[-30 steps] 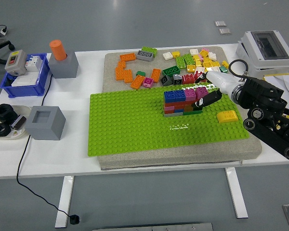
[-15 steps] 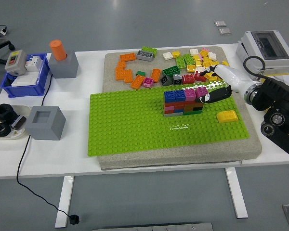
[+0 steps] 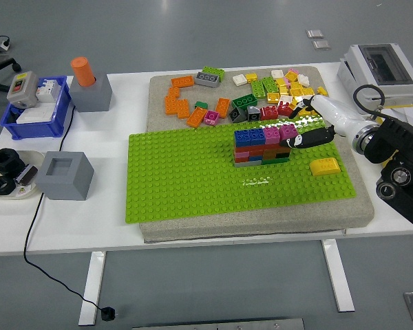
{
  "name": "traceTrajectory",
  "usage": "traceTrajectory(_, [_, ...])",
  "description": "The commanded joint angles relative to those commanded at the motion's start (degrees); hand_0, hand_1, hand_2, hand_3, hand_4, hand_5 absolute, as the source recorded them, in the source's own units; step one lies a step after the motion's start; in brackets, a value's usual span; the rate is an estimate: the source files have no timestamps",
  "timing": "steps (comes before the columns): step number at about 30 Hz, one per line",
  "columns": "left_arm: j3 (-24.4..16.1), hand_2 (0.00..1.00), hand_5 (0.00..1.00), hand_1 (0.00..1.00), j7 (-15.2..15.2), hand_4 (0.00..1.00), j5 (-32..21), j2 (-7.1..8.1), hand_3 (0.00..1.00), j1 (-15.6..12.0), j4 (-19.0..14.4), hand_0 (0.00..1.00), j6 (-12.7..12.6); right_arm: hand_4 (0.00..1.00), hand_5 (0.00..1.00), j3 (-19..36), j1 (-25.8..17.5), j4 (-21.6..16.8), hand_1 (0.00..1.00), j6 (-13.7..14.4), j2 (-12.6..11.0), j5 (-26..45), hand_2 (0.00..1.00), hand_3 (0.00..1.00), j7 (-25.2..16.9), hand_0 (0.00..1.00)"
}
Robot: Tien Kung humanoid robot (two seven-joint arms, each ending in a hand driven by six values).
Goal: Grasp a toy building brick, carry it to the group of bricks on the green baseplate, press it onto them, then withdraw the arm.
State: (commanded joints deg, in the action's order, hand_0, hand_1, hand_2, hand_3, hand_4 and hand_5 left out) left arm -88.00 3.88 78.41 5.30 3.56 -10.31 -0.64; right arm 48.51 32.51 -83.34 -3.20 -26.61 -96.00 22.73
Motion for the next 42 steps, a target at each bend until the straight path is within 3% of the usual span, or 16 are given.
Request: traceTrajectory(42, [0.19, 0.548, 0.240, 0.585, 0.09, 0.598, 0.62, 0.05, 0.576, 0.57, 0.00, 0.629, 0.07, 0.998, 0.445, -0.99, 0.34, 4.55, 0.854, 0.23, 2.37, -0.12, 0.878, 0.607, -0.61, 0.918])
